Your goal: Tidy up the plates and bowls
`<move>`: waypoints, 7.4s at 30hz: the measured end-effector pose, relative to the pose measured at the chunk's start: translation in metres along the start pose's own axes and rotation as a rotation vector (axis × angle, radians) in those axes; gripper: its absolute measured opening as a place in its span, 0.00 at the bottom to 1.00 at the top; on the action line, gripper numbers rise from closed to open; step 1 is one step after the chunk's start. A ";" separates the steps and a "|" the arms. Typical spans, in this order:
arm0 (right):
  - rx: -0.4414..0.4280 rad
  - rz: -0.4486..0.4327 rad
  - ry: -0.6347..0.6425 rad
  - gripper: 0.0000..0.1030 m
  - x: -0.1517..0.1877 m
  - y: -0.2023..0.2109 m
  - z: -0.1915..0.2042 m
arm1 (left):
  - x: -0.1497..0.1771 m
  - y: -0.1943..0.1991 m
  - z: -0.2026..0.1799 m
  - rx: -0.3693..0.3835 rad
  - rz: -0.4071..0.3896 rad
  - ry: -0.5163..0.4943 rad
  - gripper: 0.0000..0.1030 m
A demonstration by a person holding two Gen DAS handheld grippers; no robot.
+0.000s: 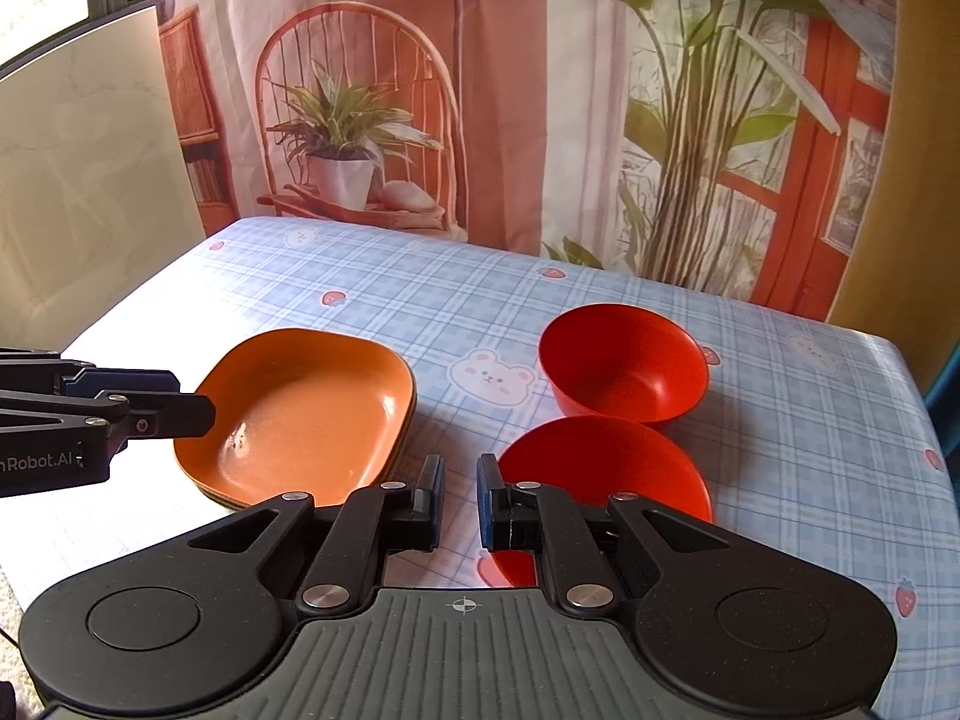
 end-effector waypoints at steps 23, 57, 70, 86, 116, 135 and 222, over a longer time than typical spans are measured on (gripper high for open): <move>0.041 -0.075 -0.047 0.15 0.021 0.038 -0.066 | 0.021 -0.010 -0.052 0.111 0.013 -0.018 0.29; 0.027 -0.025 -0.212 0.17 0.081 0.049 -0.093 | 0.052 -0.026 -0.108 0.286 0.074 -0.034 0.31; 0.026 -0.054 -0.269 0.12 0.089 0.055 -0.096 | 0.058 -0.028 -0.117 0.337 0.079 -0.029 0.29; -0.020 -0.095 -0.341 0.09 0.077 0.074 -0.095 | 0.036 -0.005 -0.114 0.322 -0.009 -0.070 0.29; -0.041 -0.191 -0.298 0.09 0.010 0.067 -0.098 | -0.003 -0.018 -0.103 0.285 -0.025 -0.072 0.29; -0.028 -0.142 -0.264 0.09 -0.018 0.018 -0.113 | -0.024 -0.061 -0.096 0.246 0.015 -0.076 0.29; -0.027 -0.048 -0.232 0.20 -0.069 -0.080 -0.152 | -0.082 -0.167 -0.062 0.160 0.067 -0.028 0.31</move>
Point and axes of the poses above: each gripper's, at about its wrist camera, not at the fingertips, and y roughly against the way its jaws point, z to its left, x to its underside, the point moved 10 cm from there along -y, roughly the way its jaws point, and after that the axes turned 13 degrees about -y, right-handed, at the moved point
